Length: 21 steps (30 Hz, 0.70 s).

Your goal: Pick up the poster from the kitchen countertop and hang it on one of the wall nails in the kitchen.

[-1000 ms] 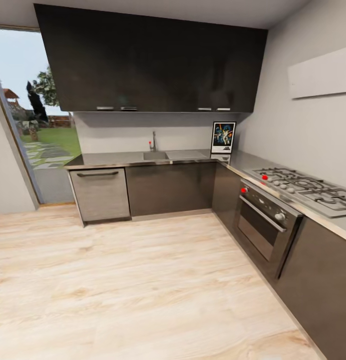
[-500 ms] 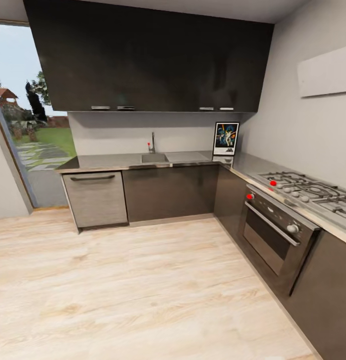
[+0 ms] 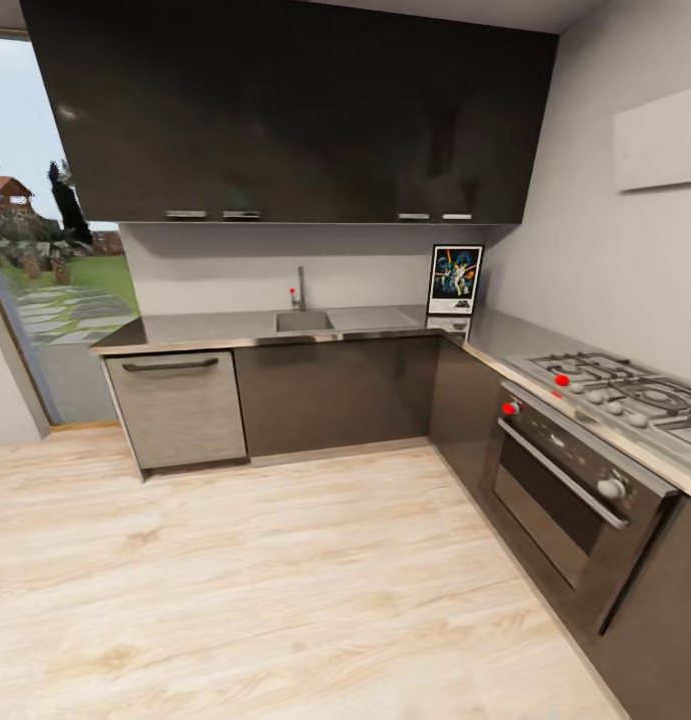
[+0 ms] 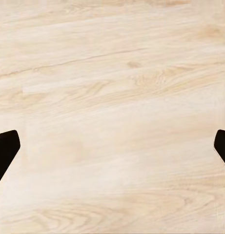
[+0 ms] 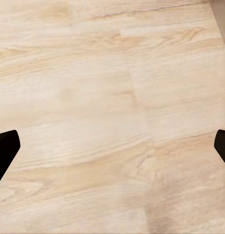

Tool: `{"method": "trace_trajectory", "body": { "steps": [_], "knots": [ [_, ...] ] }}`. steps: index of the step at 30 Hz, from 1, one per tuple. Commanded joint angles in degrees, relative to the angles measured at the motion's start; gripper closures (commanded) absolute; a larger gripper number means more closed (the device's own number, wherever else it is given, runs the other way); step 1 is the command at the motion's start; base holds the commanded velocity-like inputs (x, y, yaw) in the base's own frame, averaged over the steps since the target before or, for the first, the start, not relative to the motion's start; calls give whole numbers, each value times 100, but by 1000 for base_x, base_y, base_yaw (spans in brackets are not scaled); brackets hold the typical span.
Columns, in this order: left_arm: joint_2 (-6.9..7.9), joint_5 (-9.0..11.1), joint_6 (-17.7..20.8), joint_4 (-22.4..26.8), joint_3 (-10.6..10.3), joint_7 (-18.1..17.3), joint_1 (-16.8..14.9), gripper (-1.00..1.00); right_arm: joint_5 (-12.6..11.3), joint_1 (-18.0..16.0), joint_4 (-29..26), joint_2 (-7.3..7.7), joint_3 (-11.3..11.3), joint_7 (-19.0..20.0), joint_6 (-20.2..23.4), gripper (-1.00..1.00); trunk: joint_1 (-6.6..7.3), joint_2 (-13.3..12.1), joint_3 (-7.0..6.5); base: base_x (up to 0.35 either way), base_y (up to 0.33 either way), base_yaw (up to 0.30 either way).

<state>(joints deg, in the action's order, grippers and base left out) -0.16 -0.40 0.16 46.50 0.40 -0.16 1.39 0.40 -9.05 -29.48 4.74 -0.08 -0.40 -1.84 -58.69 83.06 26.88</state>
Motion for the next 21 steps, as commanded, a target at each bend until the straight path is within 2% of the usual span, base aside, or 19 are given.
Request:
{"method": "trace_trajectory", "body": {
  "steps": [1, 13, 21],
  "knots": [
    [-2, -4, 2, 8, 4, -2, 1, -100, 4, -2, 4, 0, -1, -4, -18, -100, -4, 2, 5, 335, -117, 0],
    [7, -4, -7, 8, 4, -2, 1, -100, 4, 0, 18, 0, -1, -4, -18, -100, -4, 2, 5, 334, -124, 0],
    [25, -4, -7, 8, 10, -2, 1, -100, 4, 0, 26, 0, 1, -4, -18, -100, -4, 2, 5, 335, -25, 0]
  ]
}}
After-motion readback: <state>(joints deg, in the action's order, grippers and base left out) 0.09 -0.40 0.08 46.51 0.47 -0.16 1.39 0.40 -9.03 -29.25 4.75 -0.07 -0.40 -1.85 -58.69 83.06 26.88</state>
